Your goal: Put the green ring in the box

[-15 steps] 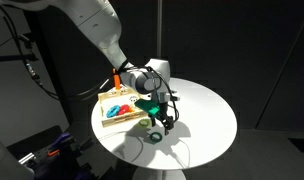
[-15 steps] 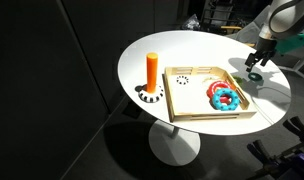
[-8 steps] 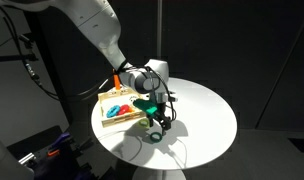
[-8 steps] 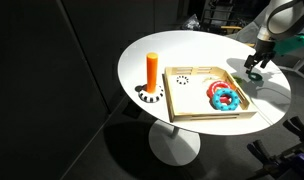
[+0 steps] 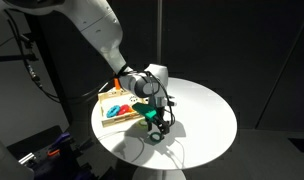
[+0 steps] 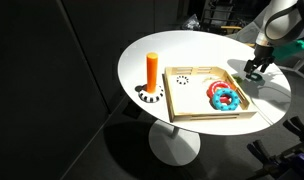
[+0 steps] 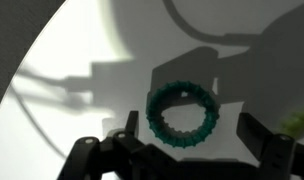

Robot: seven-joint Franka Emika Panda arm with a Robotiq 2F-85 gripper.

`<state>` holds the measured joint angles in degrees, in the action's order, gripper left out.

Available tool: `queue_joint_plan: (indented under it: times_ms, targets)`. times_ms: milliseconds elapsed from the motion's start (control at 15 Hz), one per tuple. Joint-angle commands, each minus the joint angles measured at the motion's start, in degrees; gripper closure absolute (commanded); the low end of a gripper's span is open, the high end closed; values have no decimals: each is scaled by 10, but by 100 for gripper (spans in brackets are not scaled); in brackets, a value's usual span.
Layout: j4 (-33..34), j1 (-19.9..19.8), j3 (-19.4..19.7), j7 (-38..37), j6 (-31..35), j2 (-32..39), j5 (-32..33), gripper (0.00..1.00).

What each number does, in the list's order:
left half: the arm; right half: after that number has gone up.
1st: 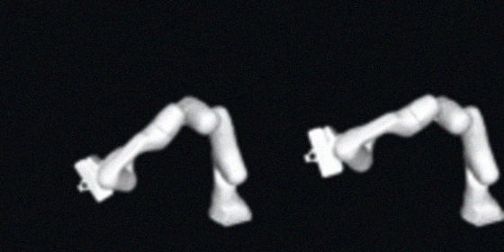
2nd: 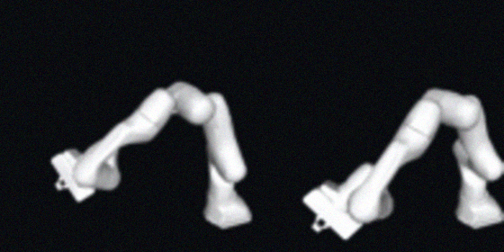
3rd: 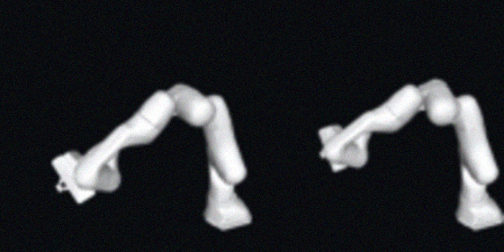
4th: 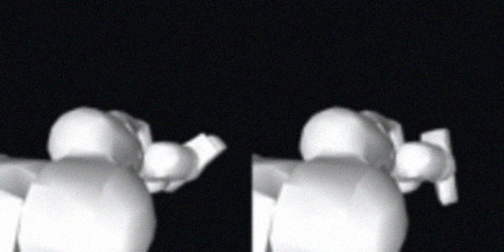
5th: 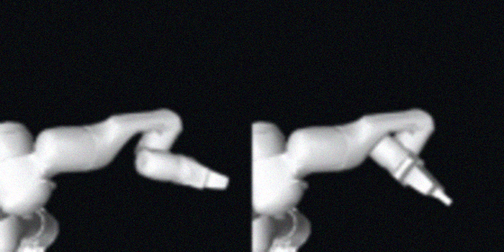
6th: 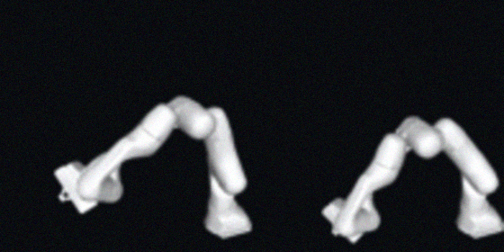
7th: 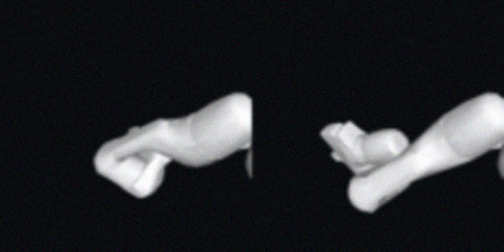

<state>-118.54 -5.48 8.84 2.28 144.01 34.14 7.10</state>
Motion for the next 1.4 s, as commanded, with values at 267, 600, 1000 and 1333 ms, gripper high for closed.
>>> queue_joint_plan:
  times_ms: [267,600,1000,1333]
  targets:
    - [9,-10,-2,-8,17,13,-6,0]
    - [9,-25,-6,-5,17,16,-20,0]
    - [9,-27,-7,-8,16,19,-36,34]
    - [8,-25,-7,-7,12,13,-37,53]
